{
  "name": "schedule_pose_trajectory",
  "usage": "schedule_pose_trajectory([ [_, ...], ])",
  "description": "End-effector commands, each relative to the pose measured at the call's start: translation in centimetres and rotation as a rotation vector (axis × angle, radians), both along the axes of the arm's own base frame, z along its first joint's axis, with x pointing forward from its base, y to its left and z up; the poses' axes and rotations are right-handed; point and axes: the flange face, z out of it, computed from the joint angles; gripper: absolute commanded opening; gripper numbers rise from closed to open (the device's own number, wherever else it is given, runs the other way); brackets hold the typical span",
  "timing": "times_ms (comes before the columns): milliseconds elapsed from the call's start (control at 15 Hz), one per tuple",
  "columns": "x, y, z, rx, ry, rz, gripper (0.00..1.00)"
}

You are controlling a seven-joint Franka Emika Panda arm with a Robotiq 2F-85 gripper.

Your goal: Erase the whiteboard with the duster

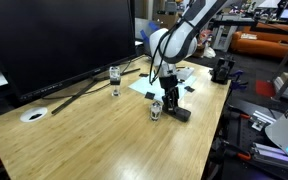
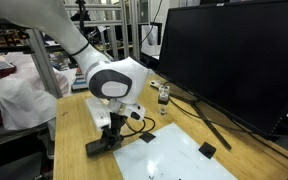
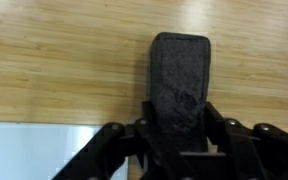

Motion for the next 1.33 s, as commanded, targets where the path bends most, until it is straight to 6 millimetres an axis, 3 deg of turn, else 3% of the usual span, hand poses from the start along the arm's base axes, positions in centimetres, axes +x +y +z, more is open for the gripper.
schedule_pose_trajectory([
  [0,0.0,-1.6,2.2,-0.056,-0.002,-0.042,0.26],
  [267,1.2,-6.2,3.2,-0.070,-0.022,-0.084,0.26],
  [600,2.5,-11.8,2.9,-0.060,-0.019,-0.082,0.26],
  [1267,5.3,-16.6,0.8,0.026,0.036,0.069,0.26],
])
